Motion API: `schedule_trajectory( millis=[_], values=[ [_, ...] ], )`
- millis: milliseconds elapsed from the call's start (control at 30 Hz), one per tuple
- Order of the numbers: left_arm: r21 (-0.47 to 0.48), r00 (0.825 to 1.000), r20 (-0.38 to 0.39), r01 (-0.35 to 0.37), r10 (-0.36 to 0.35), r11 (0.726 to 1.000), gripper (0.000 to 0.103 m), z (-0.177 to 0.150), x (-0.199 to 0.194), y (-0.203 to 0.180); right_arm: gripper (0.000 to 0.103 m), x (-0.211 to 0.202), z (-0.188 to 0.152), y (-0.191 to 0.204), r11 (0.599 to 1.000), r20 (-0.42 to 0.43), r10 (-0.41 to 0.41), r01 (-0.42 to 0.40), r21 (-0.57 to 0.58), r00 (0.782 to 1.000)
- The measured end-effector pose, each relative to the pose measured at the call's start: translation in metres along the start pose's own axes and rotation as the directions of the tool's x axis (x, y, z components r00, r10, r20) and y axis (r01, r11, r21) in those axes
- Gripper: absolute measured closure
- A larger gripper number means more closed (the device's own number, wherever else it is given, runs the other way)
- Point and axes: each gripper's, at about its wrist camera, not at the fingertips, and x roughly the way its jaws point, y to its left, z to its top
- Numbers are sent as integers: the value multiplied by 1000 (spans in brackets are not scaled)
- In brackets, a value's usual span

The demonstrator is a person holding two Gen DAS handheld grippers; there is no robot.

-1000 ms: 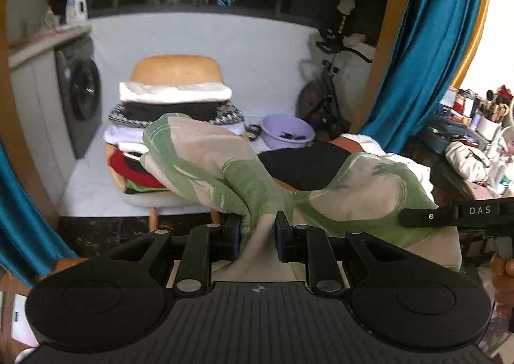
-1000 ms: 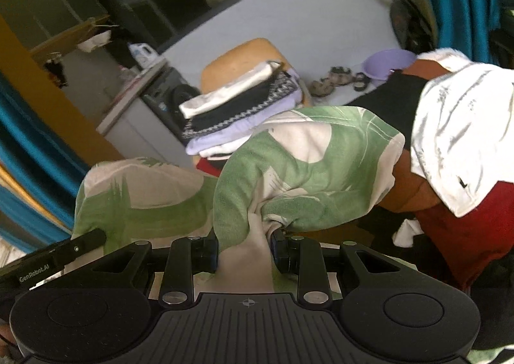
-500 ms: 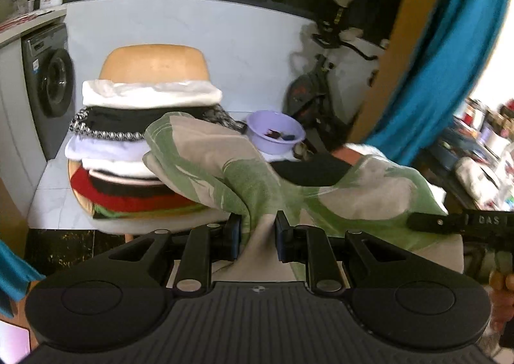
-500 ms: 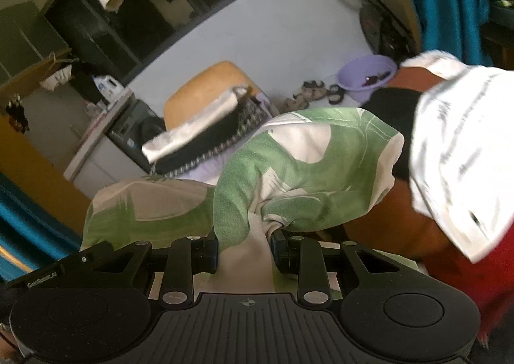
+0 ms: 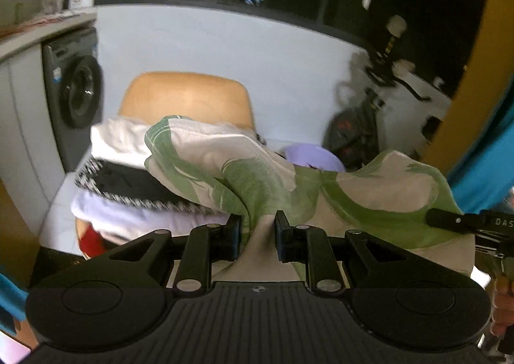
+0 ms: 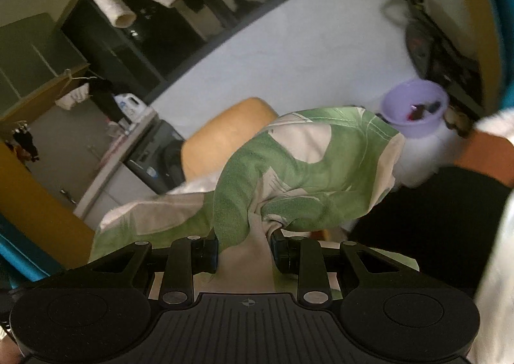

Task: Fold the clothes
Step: 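Carry the folded shirt with both grippers toward the wooden chair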

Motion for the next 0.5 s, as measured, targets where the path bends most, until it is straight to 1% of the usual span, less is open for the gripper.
schedule_trajectory(
  millis=[133,233,367,500],
  values=[
    [-38,999,33,-24,25,999,82,26,14,32,78,39,32,20,998,14,56,-55,-11,998],
    [-54,999,44,-19,22,998,82,49,29,61,78,69,46,38,997,12,67,-67,-25,998],
    [-56,997,74,-7,11,998,82,92,56,100,78,121,71,69,996,-9,75,-75,-49,997],
    [-25,993,116,15,-12,1000,82,149,91,143,78,182,112,105,994,12,100,-99,-53,995]
  ],
)
